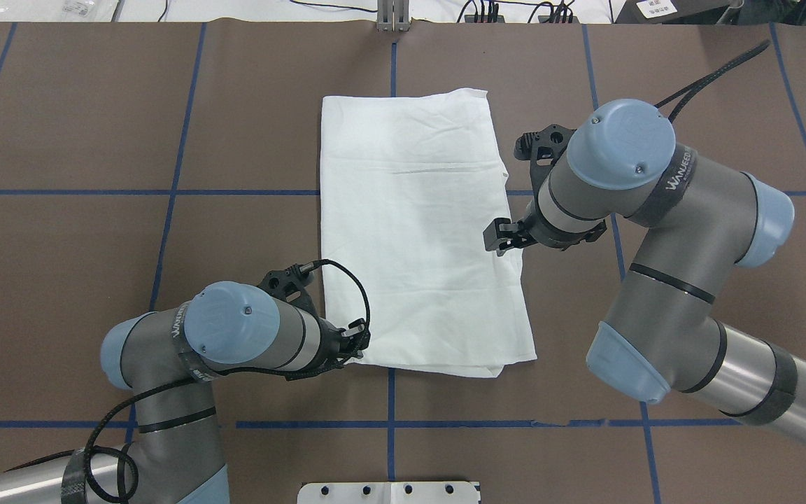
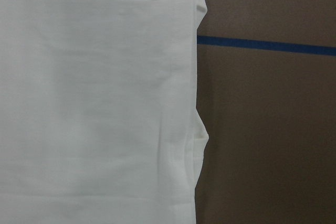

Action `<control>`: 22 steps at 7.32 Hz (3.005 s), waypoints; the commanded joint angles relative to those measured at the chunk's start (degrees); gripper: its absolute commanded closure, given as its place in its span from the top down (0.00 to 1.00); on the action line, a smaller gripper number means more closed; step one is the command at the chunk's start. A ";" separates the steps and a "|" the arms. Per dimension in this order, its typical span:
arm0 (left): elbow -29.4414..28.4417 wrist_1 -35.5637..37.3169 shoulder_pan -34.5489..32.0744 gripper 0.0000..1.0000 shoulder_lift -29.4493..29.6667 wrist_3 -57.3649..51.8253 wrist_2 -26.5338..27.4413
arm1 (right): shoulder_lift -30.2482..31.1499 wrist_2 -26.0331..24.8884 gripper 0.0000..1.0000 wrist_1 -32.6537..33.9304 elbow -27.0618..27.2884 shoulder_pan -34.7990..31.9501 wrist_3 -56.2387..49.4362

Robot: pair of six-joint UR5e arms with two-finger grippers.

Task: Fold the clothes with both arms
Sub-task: 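Move the right gripper down the side edge to the near corner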

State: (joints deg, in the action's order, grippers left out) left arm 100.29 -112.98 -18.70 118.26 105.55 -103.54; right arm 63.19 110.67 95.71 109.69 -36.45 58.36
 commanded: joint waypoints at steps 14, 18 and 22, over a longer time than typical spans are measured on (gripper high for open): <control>2.81 1.80 -0.82 0.00 -0.14 -0.70 -0.35 | 7.82 -7.75 1.00 -16.97 0.00 10.16 35.71; 3.07 1.80 -0.82 0.00 -0.05 -0.78 -0.35 | 5.38 -8.45 1.00 -5.74 0.26 15.25 50.87; 3.25 1.80 -0.82 0.00 0.04 -0.78 -0.35 | 5.10 -10.73 1.00 -5.97 -0.53 19.48 52.38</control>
State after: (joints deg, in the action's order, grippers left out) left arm 103.49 -111.18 -19.51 118.24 104.77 -103.89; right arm 68.41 100.25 89.87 109.64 -17.70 110.58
